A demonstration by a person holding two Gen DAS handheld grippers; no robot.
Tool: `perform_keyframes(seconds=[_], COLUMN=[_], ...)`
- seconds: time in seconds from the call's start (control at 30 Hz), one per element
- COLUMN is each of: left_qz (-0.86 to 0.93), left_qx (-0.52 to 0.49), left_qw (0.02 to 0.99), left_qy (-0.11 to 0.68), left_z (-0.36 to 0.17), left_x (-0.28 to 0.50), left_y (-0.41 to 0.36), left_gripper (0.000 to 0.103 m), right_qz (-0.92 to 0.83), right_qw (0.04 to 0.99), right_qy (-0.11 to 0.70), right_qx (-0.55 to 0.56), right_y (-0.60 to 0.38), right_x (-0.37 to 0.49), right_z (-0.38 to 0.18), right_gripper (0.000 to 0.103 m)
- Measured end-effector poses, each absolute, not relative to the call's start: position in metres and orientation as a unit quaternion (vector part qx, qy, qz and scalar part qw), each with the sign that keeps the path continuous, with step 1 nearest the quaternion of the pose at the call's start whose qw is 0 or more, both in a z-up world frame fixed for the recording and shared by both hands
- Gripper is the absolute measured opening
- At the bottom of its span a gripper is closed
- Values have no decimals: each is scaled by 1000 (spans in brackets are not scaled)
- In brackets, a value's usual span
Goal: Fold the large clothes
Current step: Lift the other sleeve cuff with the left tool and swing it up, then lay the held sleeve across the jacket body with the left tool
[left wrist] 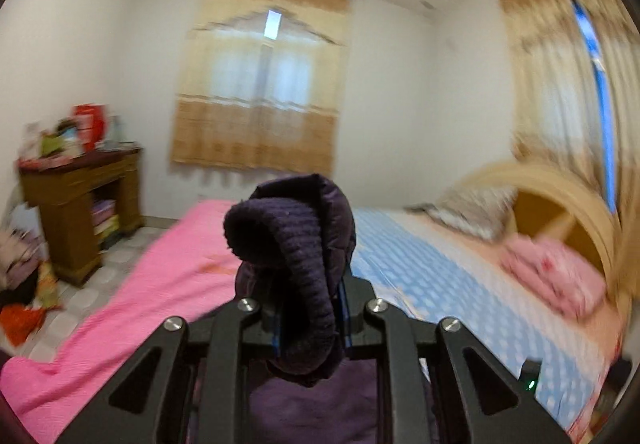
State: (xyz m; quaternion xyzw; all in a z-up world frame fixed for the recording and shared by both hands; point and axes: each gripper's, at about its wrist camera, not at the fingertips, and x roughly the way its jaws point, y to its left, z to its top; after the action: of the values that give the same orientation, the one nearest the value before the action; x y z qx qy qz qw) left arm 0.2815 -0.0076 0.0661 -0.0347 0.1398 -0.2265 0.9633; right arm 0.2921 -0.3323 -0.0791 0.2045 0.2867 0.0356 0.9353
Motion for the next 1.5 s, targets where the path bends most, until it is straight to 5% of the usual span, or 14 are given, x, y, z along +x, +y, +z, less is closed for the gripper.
perform_keyframes(seconds=[0.33, 0.43, 0.53, 0.6, 0.67, 1.07, 1.27, 1.37, 1.43, 1.5], left_qz=[-261, -261, -279, -267, -241, -71, -33, 12, 41, 53], left_qx=[67, 81, 69, 73, 76, 26, 96, 122, 114, 117], left_qw=[920, 914, 914, 925, 936, 953, 942, 923, 911, 900], left_qy=[283, 300, 288, 260, 243, 293, 318, 364, 394, 417], left_z=[-84, -82, -61, -47, -40, -62, -85, -108, -126, -147], left_x=[283, 281, 273, 267, 272, 320, 354, 387, 401, 405], left_y=[-155, -170, -150, -127, -107, 9, -6, -4, 9, 20], left_gripper=[25, 39, 51, 72, 77, 88, 89, 90, 90, 102], right_qz=[-25, -37, -42, -45, -39, 60, 86, 30, 16, 28], right_qw=[932, 931, 932, 937, 942, 965, 944, 932, 915, 910], right_qy=[290, 290, 282, 272, 260, 217, 306, 359, 400, 412], right_qx=[217, 220, 222, 216, 210, 136, 85, 36, 42, 45], right_y=[-385, -392, -393, -389, -382, -285, -255, -256, -272, -280], right_x=[258, 252, 250, 249, 249, 272, 301, 311, 316, 313], right_z=[-100, -105, -104, -98, -87, -34, -65, -90, -110, -121], right_gripper=[96, 96, 96, 96, 96, 96, 95, 80, 80, 78])
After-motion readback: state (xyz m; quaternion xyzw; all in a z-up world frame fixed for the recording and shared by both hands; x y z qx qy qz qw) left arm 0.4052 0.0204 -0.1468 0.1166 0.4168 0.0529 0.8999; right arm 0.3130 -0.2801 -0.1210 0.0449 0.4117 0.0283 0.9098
